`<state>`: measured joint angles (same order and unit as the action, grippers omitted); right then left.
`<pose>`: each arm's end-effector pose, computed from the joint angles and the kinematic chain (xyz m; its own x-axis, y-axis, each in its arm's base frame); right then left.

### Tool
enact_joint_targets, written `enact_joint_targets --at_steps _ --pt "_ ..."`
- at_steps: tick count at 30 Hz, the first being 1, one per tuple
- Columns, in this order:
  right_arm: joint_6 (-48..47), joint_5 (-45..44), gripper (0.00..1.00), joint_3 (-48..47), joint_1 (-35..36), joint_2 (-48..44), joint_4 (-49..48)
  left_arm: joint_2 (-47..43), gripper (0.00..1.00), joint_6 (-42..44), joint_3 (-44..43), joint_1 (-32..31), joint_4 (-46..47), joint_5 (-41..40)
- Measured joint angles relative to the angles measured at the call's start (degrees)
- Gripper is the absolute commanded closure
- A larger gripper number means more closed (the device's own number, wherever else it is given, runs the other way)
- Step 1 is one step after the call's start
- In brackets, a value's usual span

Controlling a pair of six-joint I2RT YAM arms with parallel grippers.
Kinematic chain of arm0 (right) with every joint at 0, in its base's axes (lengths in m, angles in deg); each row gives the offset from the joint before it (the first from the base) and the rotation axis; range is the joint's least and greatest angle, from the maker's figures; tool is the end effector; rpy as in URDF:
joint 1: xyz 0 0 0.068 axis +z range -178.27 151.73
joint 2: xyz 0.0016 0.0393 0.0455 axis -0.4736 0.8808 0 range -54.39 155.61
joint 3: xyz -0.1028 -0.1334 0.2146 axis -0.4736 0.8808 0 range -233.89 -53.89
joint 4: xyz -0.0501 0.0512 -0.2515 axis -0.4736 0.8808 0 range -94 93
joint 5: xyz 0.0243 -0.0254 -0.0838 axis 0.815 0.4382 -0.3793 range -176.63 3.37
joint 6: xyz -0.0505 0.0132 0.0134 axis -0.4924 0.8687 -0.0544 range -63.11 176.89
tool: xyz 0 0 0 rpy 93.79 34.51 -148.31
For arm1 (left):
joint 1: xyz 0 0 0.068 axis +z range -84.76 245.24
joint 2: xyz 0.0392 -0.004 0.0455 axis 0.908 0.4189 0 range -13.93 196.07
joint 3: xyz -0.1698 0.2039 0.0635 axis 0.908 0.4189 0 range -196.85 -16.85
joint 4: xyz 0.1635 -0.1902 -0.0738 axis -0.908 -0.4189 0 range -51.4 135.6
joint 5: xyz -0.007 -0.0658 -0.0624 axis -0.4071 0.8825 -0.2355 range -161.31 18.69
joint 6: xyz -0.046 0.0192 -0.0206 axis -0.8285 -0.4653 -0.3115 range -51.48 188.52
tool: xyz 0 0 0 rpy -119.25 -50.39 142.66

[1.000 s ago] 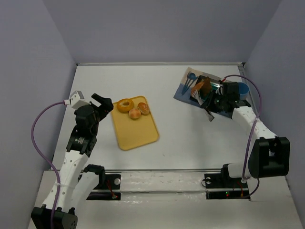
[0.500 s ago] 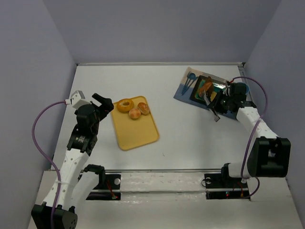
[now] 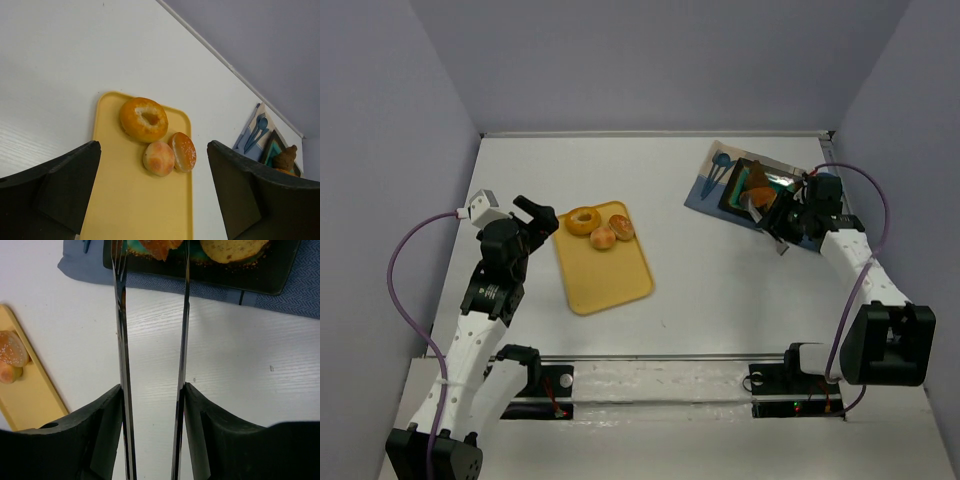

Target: Place the bread

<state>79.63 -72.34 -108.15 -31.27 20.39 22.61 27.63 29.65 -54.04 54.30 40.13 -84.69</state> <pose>0.2751 -0.0057 0.2590 -0.7203 0.4129 -0.5574 0.1752 0.8858 0.4297 0.1767 -0.0258 0.3112 -0.1059 -0.6013 -0.7920 -0.1359 0.7977 -0.5875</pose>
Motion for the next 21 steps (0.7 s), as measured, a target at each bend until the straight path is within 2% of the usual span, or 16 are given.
enact_joint_targets --at_steps 11,16,21 --pt "-0.04 -5.01 0.45 -0.92 0.00 -4.76 5.99 -0.02 0.01 0.00 0.00 0.00 0.00 0.04" --pt "1.31 -13.53 0.45 -3.41 0.00 -7.74 8.70 -0.07 0.01 0.00 0.00 0.00 0.00 0.04" --pt "1.97 -17.88 0.52 -4.37 0.00 -9.07 10.43 -0.09 0.01 0.00 0.00 0.00 0.00 0.04"
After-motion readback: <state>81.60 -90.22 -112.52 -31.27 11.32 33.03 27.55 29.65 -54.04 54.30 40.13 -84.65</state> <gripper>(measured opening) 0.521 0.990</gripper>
